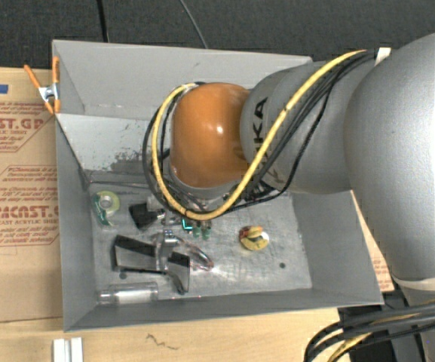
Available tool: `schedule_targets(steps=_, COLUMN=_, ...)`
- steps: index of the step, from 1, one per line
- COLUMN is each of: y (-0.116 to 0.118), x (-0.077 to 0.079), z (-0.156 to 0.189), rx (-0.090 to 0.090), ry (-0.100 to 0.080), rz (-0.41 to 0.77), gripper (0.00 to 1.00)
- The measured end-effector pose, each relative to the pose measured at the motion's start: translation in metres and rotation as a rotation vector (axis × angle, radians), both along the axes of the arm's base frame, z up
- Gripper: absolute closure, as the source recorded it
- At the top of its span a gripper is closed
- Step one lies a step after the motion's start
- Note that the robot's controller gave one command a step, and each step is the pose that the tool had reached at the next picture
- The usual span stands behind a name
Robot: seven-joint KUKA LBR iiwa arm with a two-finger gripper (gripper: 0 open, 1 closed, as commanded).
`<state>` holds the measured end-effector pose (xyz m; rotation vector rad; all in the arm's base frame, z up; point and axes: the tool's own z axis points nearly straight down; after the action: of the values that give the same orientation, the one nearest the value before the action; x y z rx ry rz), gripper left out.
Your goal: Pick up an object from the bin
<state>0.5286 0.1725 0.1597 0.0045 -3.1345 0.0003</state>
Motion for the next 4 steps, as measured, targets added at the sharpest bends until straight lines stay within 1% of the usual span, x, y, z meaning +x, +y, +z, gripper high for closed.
schedule_targets(steps=1, y=-0.001, x=0.002, z=0.004, rx=0.001, ry=-0.007, rz=-0.002, gripper=0.00)
schedule_targets(steps=2, y=-0.001, x=0.002, z=0.004, rx=0.001, ry=-0.007, rz=-0.003, gripper=0.00)
schedule_targets(steps=3, y=0.011, x=-0.002, z=-0.020, rx=-0.001, ry=-0.003, rz=-0.035, gripper=0.00)
schedule_targets(steps=4, y=0.004, x=-0.006, z=-0.074, rx=0.006, ry=-0.015, rz=0.445, gripper=1.00)
